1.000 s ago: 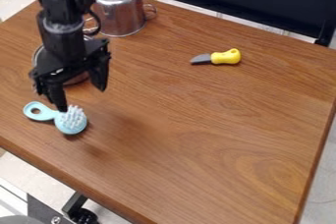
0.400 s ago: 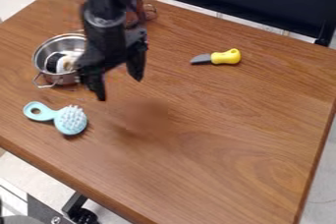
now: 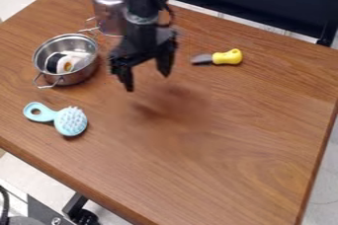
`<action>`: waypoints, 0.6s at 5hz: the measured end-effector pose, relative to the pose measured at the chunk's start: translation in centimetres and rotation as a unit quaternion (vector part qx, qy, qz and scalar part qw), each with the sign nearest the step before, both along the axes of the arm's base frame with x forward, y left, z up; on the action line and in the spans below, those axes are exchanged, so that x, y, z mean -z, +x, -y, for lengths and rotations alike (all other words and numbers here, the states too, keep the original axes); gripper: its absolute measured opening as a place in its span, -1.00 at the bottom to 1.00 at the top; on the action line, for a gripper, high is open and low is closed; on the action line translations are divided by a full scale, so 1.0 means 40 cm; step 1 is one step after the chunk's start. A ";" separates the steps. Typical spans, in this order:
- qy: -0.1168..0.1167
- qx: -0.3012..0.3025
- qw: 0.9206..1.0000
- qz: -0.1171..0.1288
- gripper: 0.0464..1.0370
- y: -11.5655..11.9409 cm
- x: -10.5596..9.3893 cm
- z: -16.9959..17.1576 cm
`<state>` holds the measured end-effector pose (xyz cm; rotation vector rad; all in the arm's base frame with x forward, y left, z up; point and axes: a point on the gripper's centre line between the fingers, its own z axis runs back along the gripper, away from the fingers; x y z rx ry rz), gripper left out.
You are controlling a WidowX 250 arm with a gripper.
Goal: Moved the blue brush on the lower left side of the table
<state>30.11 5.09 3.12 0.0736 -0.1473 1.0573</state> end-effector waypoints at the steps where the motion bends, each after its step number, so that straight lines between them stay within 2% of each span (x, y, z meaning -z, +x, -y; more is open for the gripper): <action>1: -0.014 0.027 1.000 -0.007 0.92 0.015 -0.003 0.067; 2: -0.020 0.038 0.999 -0.009 0.92 0.018 -0.009 0.134; 3: -0.009 0.050 0.999 0.006 0.92 0.023 -0.010 0.207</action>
